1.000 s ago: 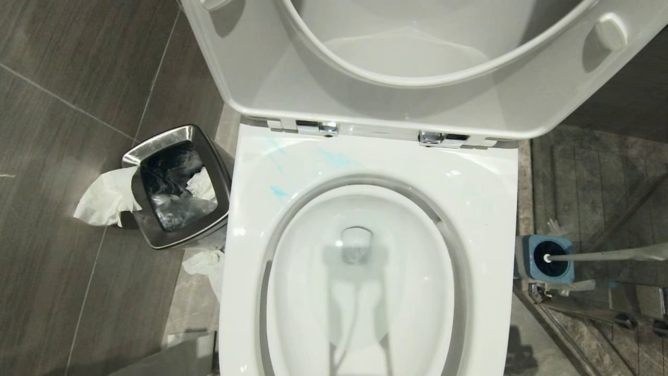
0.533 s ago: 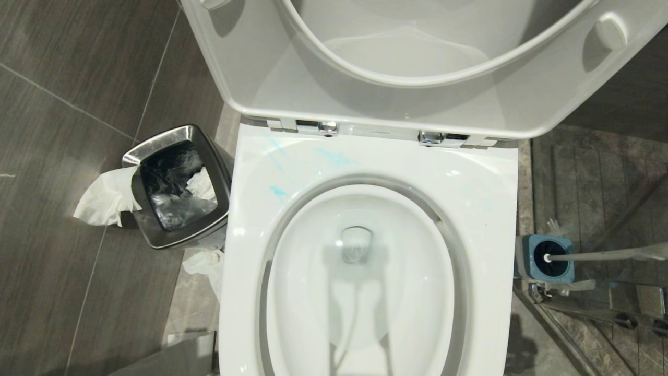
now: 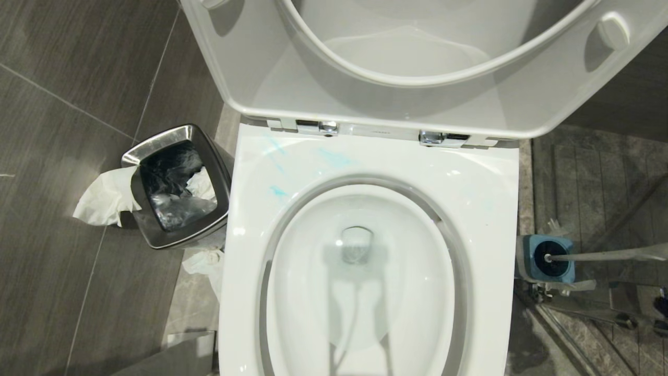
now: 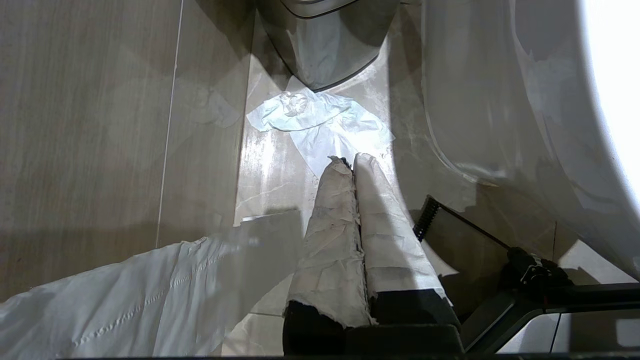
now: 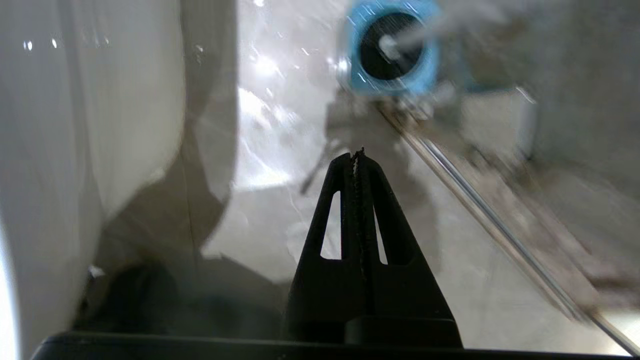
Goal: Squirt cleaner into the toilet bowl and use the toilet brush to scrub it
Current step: Pour in the cleaning agent
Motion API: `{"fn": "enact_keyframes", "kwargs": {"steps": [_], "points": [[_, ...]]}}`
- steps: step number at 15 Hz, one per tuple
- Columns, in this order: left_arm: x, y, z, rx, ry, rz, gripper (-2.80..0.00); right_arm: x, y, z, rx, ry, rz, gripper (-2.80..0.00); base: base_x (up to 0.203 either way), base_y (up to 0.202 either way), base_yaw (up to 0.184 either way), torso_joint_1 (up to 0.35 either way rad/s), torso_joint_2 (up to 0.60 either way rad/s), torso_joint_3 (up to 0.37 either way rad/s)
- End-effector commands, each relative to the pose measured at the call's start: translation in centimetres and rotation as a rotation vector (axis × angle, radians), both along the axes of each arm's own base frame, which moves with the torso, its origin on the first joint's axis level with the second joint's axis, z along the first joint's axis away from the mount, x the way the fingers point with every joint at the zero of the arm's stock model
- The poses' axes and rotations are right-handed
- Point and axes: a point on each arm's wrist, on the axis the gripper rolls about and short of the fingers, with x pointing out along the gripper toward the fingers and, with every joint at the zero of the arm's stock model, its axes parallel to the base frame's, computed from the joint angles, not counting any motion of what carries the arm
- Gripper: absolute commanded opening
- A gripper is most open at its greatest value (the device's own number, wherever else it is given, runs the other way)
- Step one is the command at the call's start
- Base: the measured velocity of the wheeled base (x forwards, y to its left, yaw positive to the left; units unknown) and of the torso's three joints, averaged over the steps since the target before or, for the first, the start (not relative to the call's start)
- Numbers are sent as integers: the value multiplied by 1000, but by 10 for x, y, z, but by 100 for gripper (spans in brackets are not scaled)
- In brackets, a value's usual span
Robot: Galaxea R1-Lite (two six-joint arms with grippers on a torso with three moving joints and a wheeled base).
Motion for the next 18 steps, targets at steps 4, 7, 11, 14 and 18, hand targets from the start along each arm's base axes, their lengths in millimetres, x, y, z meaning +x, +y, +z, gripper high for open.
{"fn": "enact_keyframes", "kwargs": {"steps": [4, 7, 11, 14, 18], "points": [[0, 0, 0, 0, 2, 0, -280, 97, 5, -34, 29, -80, 56, -280, 0, 0, 0, 0, 0, 0], [0, 0, 0, 0, 2, 0, -280, 127, 7, -65, 40, -113, 90, -280, 0, 0, 0, 0, 0, 0], [0, 0, 0, 0, 2, 0, -280, 161, 11, -102, 54, -138, 147, -280, 0, 0, 0, 0, 0, 0], [0, 0, 0, 0, 2, 0, -280, 190, 14, -110, 47, -168, 169, -280, 0, 0, 0, 0, 0, 0], [0, 0, 0, 0, 2, 0, -280, 215, 16, -119, 21, -185, 170, 0, 0, 0, 0, 0, 0, 0]]}}
